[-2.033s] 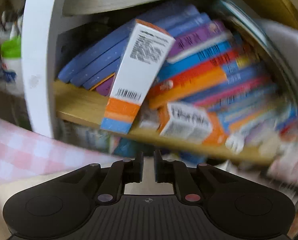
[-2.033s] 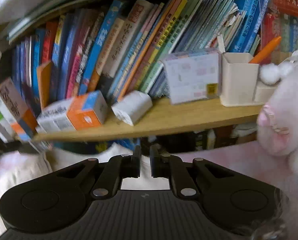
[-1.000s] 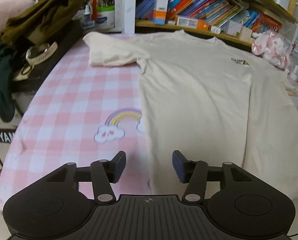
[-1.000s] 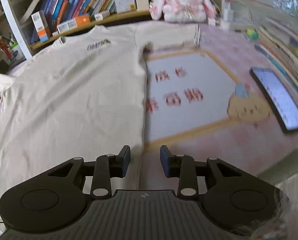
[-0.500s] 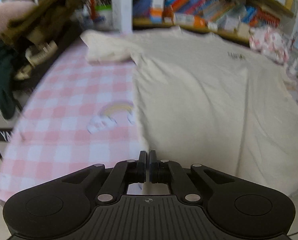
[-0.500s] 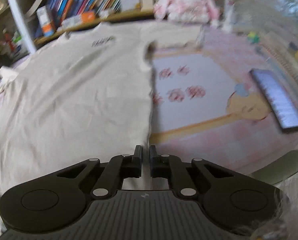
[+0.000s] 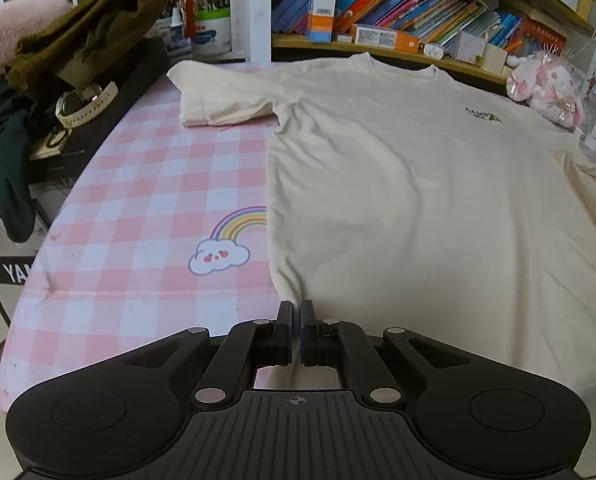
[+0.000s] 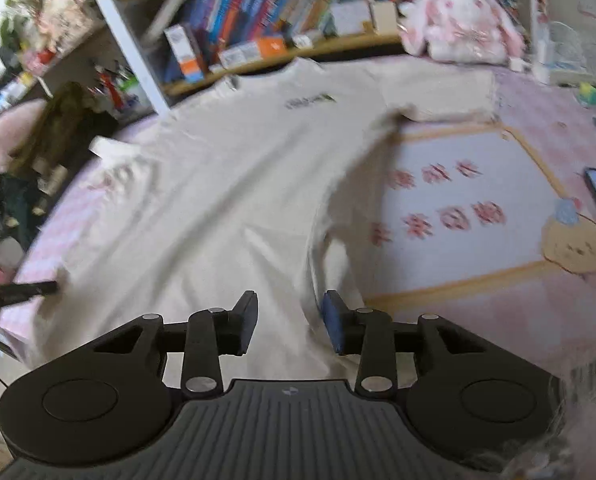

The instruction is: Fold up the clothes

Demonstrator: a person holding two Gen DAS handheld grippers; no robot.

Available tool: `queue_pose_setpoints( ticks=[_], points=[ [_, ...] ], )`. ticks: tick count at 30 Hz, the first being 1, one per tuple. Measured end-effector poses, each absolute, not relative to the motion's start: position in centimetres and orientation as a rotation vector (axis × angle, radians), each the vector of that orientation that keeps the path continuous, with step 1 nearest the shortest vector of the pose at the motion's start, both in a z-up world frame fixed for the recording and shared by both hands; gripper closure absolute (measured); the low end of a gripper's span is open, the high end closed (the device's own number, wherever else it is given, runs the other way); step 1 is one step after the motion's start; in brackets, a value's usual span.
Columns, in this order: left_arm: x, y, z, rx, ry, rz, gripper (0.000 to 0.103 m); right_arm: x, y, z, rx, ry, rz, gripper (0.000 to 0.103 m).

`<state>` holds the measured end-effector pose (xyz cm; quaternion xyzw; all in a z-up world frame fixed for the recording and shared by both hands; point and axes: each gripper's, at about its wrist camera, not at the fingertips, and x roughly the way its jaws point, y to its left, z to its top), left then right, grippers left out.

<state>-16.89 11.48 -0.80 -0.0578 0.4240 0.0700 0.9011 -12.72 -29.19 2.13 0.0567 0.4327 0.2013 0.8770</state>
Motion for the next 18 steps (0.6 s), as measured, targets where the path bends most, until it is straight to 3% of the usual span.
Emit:
queue_pose_setpoints(
  ticks=[5,6,7,13,16,18],
  points=[
    [-17.0,11.7,-1.0,-0.122,0.883,0.142,0.099,-13.4,-29.3,1.0,0.061,0.937,0.378,0.07],
    [-17.0,11.7,-1.0,-0.119,0.883,0.142,0.099,-13.5,-29.4,0.7,0.059,0.941,0.368,0.08],
    [-17.0,11.7,-1.0,-0.115,0.883,0.148,0.1,-13.6,-29.6,0.7,0.052,0.949,0.35,0.098],
    [-17.3,12.0,-1.1,-0.118,0.888,0.151,0.1,-14.5,-33.0,3.9,0.058,0.882,0.162,0.1],
    [-17.3,12.2,-1.1,-0.13,0.892,0.147,0.098,-14.0,-34.0,3.2,0.008,0.955,0.111,0.1],
    [-17.4,12.4,-0.9,-0.14,0.899,0.131,0.096,-13.7,-34.3,2.5,-0.013,0.99,0.07,0.093]
  ],
)
